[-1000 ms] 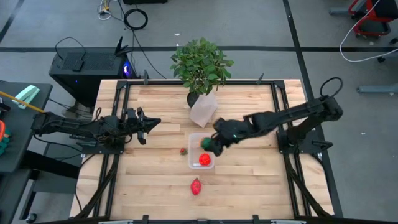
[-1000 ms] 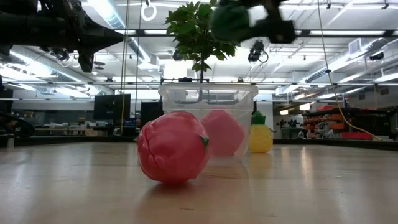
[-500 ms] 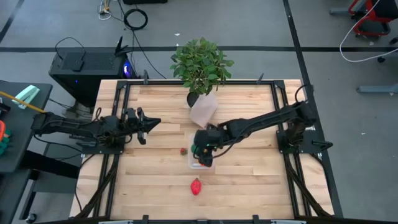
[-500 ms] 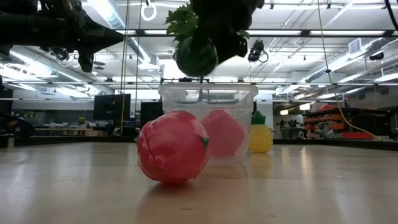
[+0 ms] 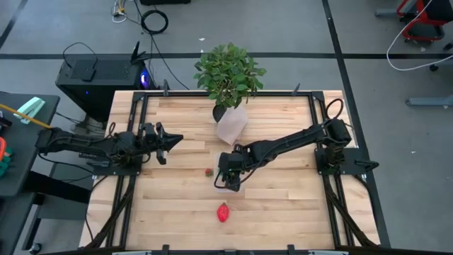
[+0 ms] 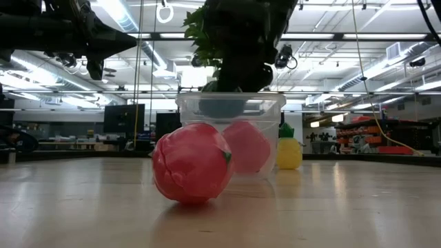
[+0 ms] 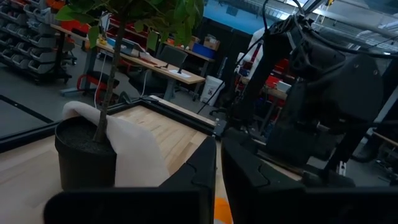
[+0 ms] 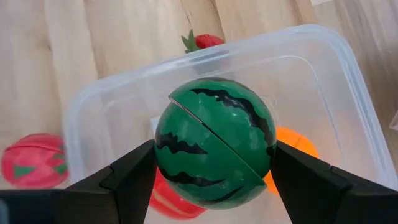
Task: Pick and placing Produce into tupperware
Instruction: Put the green watermelon into the transparent bin
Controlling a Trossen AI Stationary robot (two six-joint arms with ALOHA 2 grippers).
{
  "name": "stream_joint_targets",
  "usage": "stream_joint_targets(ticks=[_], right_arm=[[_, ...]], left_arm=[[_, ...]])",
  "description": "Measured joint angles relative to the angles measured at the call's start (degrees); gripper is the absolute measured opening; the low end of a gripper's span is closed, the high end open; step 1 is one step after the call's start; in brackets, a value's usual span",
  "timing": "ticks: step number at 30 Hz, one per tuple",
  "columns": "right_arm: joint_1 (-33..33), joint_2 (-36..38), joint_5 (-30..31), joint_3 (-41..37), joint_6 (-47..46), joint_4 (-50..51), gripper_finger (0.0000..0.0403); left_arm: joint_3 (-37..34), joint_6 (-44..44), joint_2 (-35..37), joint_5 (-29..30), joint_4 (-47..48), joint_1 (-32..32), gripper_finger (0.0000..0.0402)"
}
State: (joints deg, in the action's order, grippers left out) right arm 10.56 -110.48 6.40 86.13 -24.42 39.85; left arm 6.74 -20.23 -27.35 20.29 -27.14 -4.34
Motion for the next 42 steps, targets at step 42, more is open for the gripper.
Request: stream_joint_targets(ticks=[42], right_arm=[[-5.0,-5.8,-6.2,20.3,14.7,28.1,0.0295]], left_arm=[[0.0,0.0,0.0,0.0,0.0,0.0,0.0028]])
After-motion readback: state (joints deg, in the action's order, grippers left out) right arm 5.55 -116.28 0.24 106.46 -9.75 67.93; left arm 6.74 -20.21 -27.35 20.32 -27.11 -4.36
